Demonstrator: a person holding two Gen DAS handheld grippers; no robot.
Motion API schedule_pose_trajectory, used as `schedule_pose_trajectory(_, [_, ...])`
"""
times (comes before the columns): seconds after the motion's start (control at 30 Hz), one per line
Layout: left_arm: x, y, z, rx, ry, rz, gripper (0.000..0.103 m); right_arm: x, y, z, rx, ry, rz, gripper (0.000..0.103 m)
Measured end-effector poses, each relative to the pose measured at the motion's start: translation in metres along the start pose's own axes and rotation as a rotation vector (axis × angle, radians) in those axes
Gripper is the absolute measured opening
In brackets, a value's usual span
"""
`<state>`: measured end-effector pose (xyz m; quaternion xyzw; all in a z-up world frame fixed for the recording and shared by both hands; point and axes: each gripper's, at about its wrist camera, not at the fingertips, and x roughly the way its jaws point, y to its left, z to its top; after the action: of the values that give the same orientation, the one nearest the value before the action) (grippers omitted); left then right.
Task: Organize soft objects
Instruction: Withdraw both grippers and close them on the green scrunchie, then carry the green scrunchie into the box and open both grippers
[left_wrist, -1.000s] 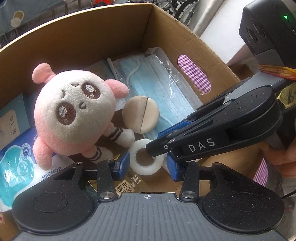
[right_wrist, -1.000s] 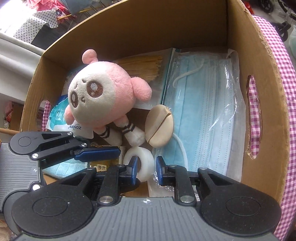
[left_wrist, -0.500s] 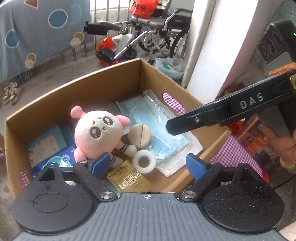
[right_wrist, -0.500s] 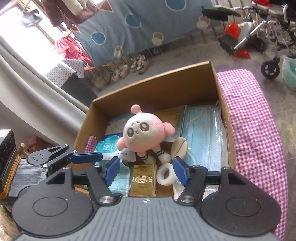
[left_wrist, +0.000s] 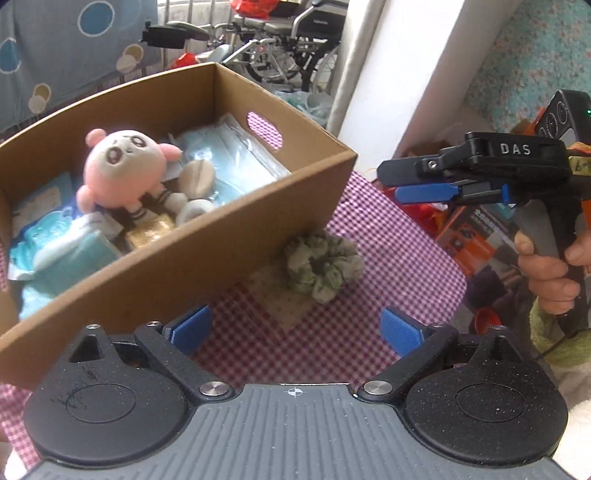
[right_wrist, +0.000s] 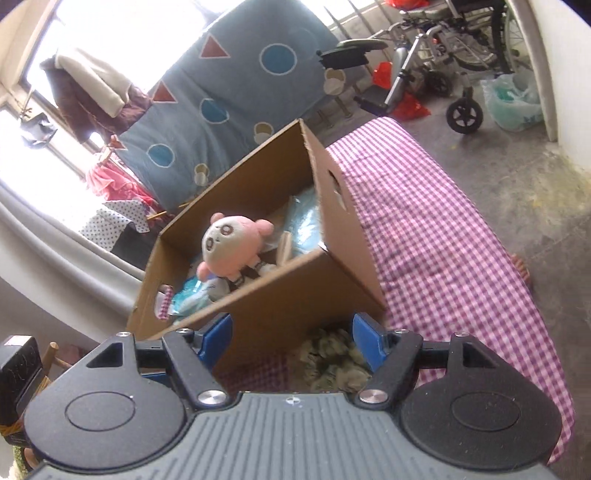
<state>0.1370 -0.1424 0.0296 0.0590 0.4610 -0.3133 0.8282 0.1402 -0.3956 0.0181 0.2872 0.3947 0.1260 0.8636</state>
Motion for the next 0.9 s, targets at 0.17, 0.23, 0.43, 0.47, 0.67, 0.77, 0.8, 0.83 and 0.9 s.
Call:
schedule_pose_trajectory(0.17, [0.056, -0.032, -0.001, 0.122, 0.020, 0.073, 0.085, 0.022, -0.020, -0.012, -0.024, 0.040, -0.059, 0.074])
schedule_pose_trajectory(0.23, [0.073, -0.041, -0.002, 0.163, 0.032, 0.074, 0.079, 0.032, -0.020, -0.013, -0.057, 0.048, -0.077, 0.073])
schedule_pose_trajectory(0.43, [0.100, -0.047, -0.001, 0.201, 0.034, 0.108, 0.065, 0.058, -0.018, -0.021, -0.168, 0.094, -0.099, 0.061])
schedule_pose_trajectory(0.47, [0.104, -0.047, 0.000, 0.211, 0.033, 0.119, 0.062, 0.062, -0.018, -0.021, -0.181, 0.098, -0.103, 0.060])
schedule_pose_trajectory(0.67, [0.116, -0.044, 0.004, 0.203, 0.047, 0.107, 0.043, 0.079, -0.023, -0.023, -0.221, 0.129, -0.114, 0.037])
schedule_pose_trajectory(0.77, [0.119, -0.045, 0.005, 0.208, 0.044, 0.103, 0.033, 0.079, -0.023, -0.026, -0.231, 0.124, -0.116, 0.026])
schedule_pose_trajectory(0.8, [0.119, -0.046, 0.005, 0.207, 0.041, 0.100, 0.031, 0.077, -0.022, -0.028, -0.237, 0.118, -0.118, 0.024])
schedule_pose_trajectory(0.83, [0.118, -0.045, 0.005, 0.206, 0.037, 0.097, 0.030, 0.073, -0.020, -0.029, -0.239, 0.106, -0.121, 0.023])
schedule_pose_trajectory(0.9, [0.113, -0.047, 0.005, 0.203, 0.026, 0.090, 0.029, 0.064, -0.015, -0.031, -0.241, 0.087, -0.124, 0.023])
